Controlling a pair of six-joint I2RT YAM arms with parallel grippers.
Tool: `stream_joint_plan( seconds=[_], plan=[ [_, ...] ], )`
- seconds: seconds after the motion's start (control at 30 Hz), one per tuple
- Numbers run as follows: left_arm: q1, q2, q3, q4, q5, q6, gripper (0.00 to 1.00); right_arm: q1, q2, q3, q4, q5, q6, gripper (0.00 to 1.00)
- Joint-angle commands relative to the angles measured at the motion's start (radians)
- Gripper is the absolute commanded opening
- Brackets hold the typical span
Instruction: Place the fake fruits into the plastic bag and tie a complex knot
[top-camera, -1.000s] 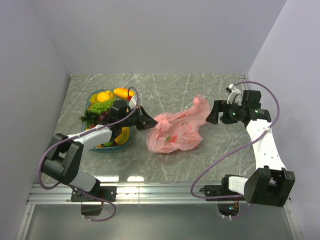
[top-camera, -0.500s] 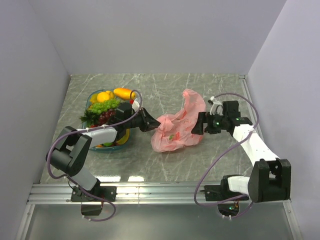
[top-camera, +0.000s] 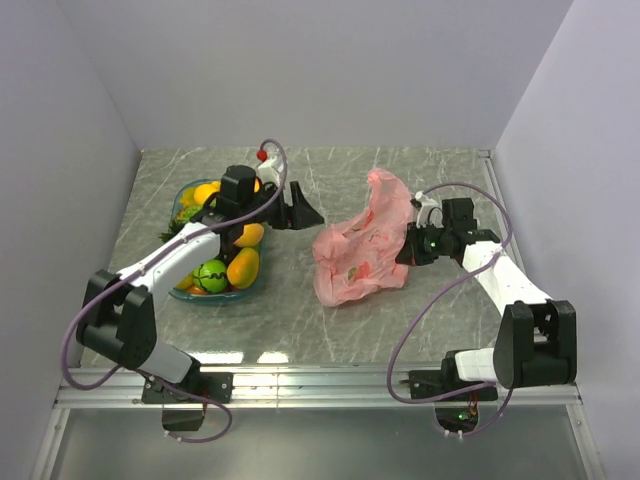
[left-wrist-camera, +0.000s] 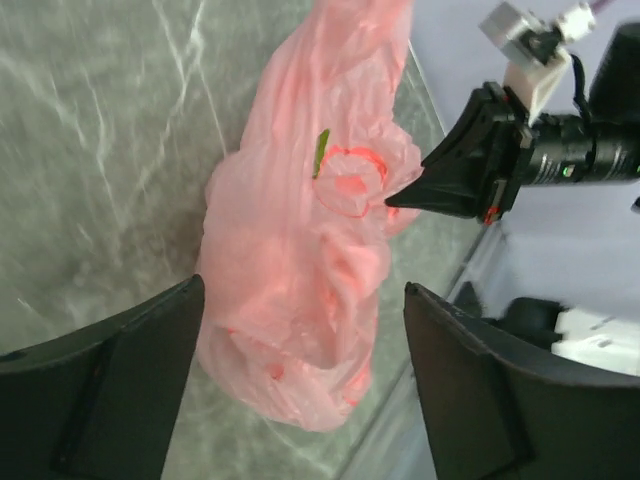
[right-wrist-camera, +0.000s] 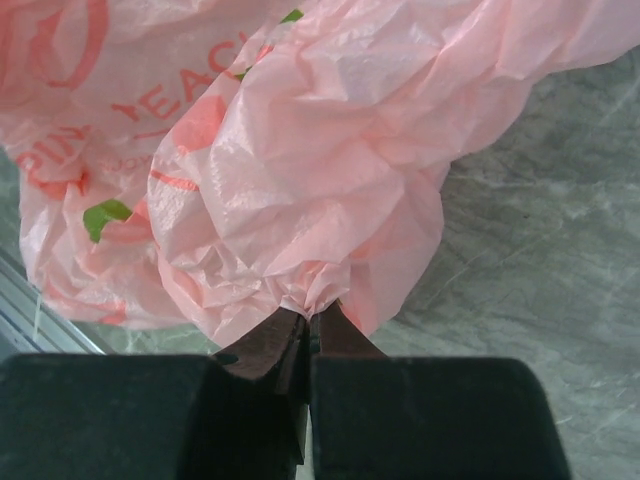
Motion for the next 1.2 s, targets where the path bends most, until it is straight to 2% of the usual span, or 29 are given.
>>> stream_joint_plan(
  seconds=[0.0,0.1,0.13,0.27,0.37,0.4,0.43,0.53,0.6,0.63,0.7,0.8,0.93,1.17],
  plan=[
    [-0.048,-0.047,0.091,-0.153,-0.048,0.318,0.88,-0.003,-0.035,0.050,-0.030,-0.047,-0.050,0.00],
    [-0.132,-0.004,0.170,-0.217,-0.097,0.432,0.91,-0.003,-0.017,0.064,-0.048,-0.053,-0.052,0.00],
    [-0.157,0.013,0.192,-0.236,-0.142,0.455,0.99,-0.004,-0.014,0.068,-0.053,-0.057,-0.053,0.00],
    [-0.249,0.107,0.281,-0.334,-0.256,0.510,0.99,-0.003,-0.009,0.082,-0.067,-0.062,-0.056,0.00],
    [-0.264,0.151,0.299,-0.354,-0.343,0.524,0.97,-0.004,-0.010,0.091,-0.086,-0.065,-0.070,0.00],
    [-0.266,0.171,0.310,-0.374,-0.356,0.531,0.92,-0.003,-0.013,0.094,-0.093,-0.064,-0.079,0.00],
    [-0.266,0.186,0.322,-0.397,-0.374,0.539,0.76,-0.006,-0.013,0.094,-0.097,-0.057,-0.085,0.00],
    [-0.246,0.216,0.358,-0.466,-0.411,0.544,0.44,-0.015,-0.014,0.100,-0.119,-0.051,-0.108,0.00],
    [-0.225,0.191,0.343,-0.471,-0.395,0.547,0.36,-0.024,-0.009,0.105,-0.134,-0.047,-0.130,0.00],
    [-0.214,0.183,0.338,-0.486,-0.385,0.553,0.19,-0.030,-0.009,0.107,-0.140,-0.044,-0.136,0.00],
    [-0.177,0.165,0.326,-0.504,-0.346,0.562,0.00,-0.052,-0.003,0.110,-0.149,-0.036,-0.160,0.00],
    [-0.102,0.125,0.298,-0.534,-0.307,0.567,0.00,-0.105,0.009,0.125,-0.185,-0.021,-0.214,0.00],
    [-0.018,0.062,0.254,-0.535,-0.312,0.657,0.00,-0.174,0.037,0.142,-0.232,0.033,-0.326,0.00],
    [-0.016,0.018,0.211,-0.598,-0.309,0.748,0.00,-0.265,0.161,0.278,-0.271,0.117,-0.510,0.00]
  ],
)
